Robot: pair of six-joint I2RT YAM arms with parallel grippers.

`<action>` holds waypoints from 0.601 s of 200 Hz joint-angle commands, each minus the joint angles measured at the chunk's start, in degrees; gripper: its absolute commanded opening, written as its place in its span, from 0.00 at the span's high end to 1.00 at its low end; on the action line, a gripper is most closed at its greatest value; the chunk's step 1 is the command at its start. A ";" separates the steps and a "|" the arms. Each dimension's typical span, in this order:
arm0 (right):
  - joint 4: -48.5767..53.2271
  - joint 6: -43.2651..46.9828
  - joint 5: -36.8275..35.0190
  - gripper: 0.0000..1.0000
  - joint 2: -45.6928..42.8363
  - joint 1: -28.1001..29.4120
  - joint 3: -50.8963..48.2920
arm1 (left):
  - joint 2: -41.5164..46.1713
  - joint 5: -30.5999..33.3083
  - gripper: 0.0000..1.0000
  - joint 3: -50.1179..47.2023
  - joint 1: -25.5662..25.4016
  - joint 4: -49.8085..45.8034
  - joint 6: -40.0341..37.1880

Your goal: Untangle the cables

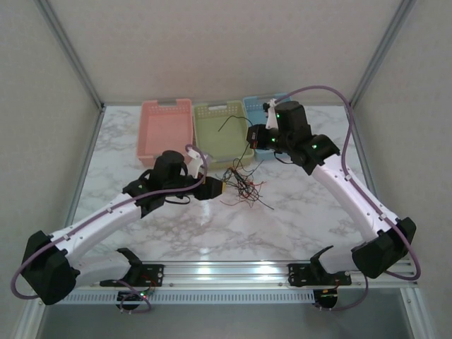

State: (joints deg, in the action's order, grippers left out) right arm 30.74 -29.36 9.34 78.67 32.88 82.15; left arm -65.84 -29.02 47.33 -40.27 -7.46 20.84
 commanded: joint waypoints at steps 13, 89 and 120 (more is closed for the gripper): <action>-3.68 0.88 7.08 1.00 -0.17 -0.09 0.10 | -2.38 -2.70 0.49 5.09 -0.51 -3.61 -5.59; -2.51 -0.69 8.86 1.00 0.98 -0.03 1.42 | -9.55 -5.52 0.45 10.44 -2.75 0.71 -0.28; -2.14 -0.88 9.12 1.00 0.80 -0.10 1.94 | -10.35 -4.44 0.46 9.33 -4.50 4.15 1.76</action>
State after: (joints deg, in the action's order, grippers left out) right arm 29.76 -29.41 16.82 78.94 32.88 82.13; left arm -76.01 -33.17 56.66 -43.46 -8.21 19.16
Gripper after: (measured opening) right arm 0.047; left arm 0.542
